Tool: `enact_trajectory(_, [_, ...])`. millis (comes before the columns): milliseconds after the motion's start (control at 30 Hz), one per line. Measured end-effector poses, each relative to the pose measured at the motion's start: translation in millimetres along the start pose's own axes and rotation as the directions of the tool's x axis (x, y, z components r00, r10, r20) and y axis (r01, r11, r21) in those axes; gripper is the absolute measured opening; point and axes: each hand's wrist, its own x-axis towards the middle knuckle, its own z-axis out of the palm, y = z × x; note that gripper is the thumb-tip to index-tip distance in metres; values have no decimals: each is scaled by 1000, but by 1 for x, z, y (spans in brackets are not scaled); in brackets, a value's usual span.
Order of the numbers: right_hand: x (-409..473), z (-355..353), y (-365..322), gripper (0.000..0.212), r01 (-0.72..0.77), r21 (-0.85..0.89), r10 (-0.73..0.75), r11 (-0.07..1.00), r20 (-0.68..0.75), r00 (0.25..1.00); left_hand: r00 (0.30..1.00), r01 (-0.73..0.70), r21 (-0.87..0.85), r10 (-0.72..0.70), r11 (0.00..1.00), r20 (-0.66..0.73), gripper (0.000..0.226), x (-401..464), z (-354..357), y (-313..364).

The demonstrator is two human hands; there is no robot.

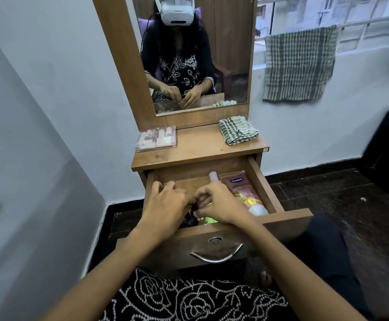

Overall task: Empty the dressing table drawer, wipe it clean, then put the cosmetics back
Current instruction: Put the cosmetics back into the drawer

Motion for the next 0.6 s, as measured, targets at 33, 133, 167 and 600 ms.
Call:
enact_trajectory(33, [0,1,0,27,-4,-12,4,1000,9,1000,1000,6,-12,-6,1000,2,28,0,3,0])
enact_trajectory(133, [2,2,1,25,6,-48,-6,999,6,1000,1000,-6,-55,6,998,-5,31,0,8,1])
enact_trajectory(167, [3,2,1,24,13,-58,-13,998,5,1000,1000,-10,-59,10,998,-5,31,0,9,2])
enact_trajectory(600, [11,6,2,27,-12,-167,27,986,85,996,999,-7,-38,9,999,52,30,0,16,2])
